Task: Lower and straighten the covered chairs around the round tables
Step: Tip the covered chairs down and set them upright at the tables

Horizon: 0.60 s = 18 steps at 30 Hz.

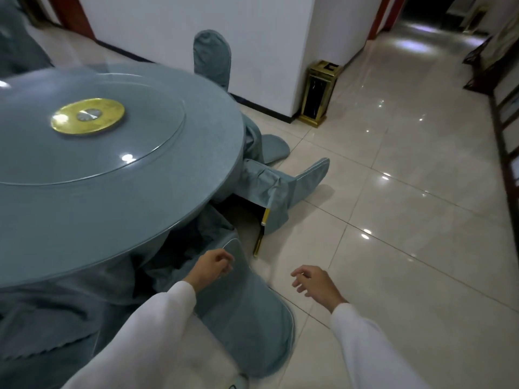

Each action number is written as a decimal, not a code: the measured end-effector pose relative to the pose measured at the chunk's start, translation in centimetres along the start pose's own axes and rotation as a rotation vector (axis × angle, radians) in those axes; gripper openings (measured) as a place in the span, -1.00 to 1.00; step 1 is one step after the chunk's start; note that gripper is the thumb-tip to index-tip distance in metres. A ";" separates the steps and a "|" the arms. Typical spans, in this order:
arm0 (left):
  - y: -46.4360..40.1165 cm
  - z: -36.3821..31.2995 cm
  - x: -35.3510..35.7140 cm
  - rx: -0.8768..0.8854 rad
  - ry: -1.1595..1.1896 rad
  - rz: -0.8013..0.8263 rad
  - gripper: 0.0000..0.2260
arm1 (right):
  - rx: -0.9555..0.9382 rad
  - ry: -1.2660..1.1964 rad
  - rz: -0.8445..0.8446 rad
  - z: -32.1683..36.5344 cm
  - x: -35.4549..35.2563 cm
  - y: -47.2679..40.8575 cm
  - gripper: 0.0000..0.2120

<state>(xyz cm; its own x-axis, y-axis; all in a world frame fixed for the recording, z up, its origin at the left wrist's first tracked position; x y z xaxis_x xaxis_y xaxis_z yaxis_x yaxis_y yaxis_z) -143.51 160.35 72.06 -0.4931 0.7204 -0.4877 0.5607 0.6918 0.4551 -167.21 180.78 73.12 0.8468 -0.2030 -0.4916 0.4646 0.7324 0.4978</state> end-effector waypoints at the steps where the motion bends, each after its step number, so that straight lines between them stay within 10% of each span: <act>1: -0.7 -0.1 0.0 -0.014 0.014 -0.014 -0.80 | 0.001 0.016 0.012 0.1 -0.3 -1.1 -0.76; 18: -2.4 0.4 9.6 -0.351 0.460 -0.457 -0.76 | -0.201 0.305 0.417 -2.4 -6.5 -16.1 -0.80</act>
<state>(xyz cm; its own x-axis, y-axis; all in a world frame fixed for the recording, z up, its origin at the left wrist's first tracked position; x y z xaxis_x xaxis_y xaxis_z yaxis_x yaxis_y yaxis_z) -149.31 165.61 65.93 -0.8987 0.2514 -0.3593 0.0247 0.8472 0.5308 -180.79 171.83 66.56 0.8214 0.3057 -0.4815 0.0226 0.8261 0.5631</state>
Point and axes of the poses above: each hand's wrist, its own y-axis away from the middle knuckle, its own x-axis out of the palm, z = x × y, the point moved 4 cm from there along -y, towards the middle knuckle, and after that the axes turned 2 degrees about -x, right-handed, at the moved point
